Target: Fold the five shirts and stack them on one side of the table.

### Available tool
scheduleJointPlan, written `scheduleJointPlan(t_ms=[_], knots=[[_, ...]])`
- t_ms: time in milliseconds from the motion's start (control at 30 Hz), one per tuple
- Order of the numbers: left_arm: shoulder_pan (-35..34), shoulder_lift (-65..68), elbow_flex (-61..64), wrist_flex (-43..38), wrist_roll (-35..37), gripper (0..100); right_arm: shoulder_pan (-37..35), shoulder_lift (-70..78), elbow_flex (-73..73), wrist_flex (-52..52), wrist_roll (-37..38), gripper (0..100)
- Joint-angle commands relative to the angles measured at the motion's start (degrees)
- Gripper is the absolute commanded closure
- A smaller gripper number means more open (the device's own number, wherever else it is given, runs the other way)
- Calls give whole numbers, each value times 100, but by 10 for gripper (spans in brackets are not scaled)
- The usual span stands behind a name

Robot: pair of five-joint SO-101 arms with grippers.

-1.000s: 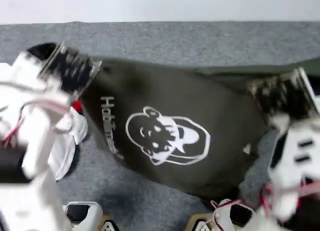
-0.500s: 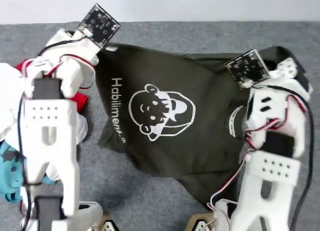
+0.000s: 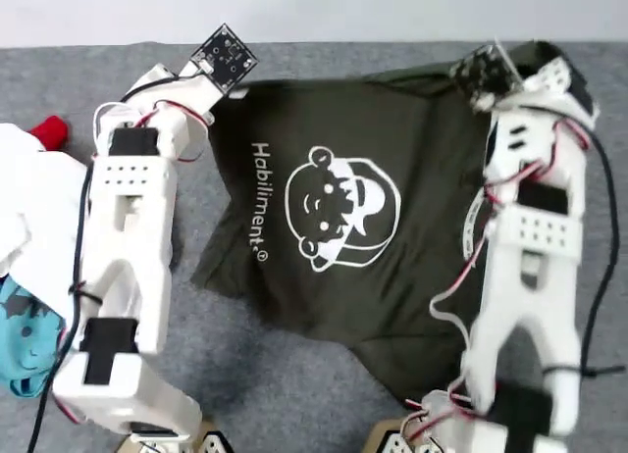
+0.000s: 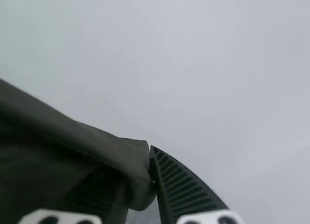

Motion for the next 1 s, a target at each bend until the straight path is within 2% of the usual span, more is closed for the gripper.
scheduleJointPlan(t_ms=[0, 67, 333, 633, 767, 967], knots=[[-70, 378, -892, -158, -70, 995, -4, 699, -1319, -119, 26, 988], [-105, 651, -1332, -141, -97, 995, -22, 1200, -1873, -110, 26, 988], [18, 2004, -3521, 703, -1037, 995, -75, 2835, -3596, -101, 554, 988], [264, 3657, -5868, 1530, -1609, 995, -48, 3618, -4475, -101, 782, 988], [325, 4114, -6633, 2426, -1609, 995, -22, 3618, -4475, 251, 782, 988], [378, 4422, -7187, 4079, -1591, 995, 40, 3547, -4484, 1833, 765, 988]])
